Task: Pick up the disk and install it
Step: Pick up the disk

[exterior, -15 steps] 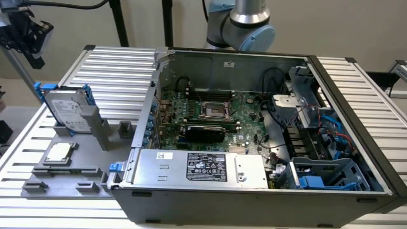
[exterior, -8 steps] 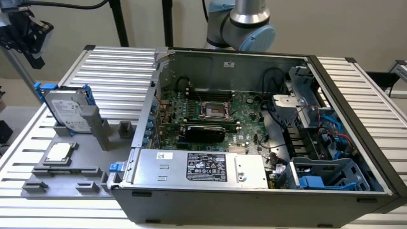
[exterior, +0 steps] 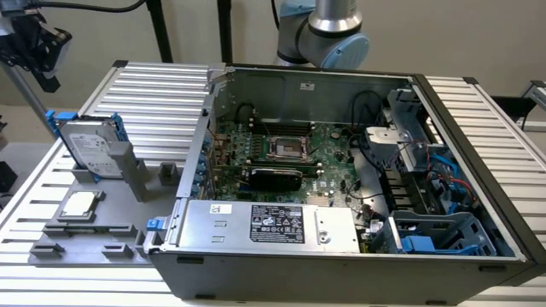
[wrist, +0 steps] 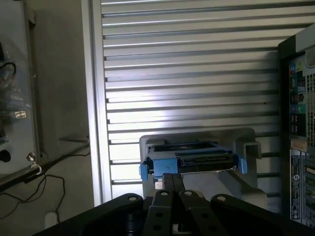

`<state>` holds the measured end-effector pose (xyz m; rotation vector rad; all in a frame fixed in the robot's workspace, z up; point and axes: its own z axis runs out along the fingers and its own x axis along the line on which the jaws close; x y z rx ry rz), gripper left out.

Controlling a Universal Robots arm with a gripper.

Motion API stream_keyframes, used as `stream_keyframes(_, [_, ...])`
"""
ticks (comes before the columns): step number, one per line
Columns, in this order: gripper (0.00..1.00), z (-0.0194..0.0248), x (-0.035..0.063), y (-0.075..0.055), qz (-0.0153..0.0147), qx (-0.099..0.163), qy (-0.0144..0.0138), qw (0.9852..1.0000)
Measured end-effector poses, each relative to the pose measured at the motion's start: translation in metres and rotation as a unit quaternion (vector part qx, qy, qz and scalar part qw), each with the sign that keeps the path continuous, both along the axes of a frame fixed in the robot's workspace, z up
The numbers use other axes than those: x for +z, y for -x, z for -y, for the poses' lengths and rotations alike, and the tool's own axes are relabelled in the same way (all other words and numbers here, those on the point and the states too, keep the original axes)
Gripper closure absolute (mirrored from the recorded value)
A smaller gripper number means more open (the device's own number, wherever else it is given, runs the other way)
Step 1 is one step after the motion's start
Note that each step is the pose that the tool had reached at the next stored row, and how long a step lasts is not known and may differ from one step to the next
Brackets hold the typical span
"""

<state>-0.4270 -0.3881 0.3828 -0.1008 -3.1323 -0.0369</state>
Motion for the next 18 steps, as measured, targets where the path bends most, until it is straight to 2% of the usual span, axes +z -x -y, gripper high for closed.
stream_keyframes(2, [0.89,0.0,0.0,-0.0001,0.0,0.002,0.0,1.0])
stream_keyframes(5, [0.89,0.0,-0.0001,-0.0002,0.0001,0.026,0.0,0.9997])
stream_keyframes(9, [0.89,0.0,-0.0003,-0.0002,0.0,0.062,0.0,0.9981])
stream_keyframes(14, [0.89,0.0,-0.0006,-0.0002,0.0,0.108,0.0,0.9941])
stream_keyframes(18, [0.89,0.0,-0.0008,-0.0002,0.0,0.144,0.0,0.9896])
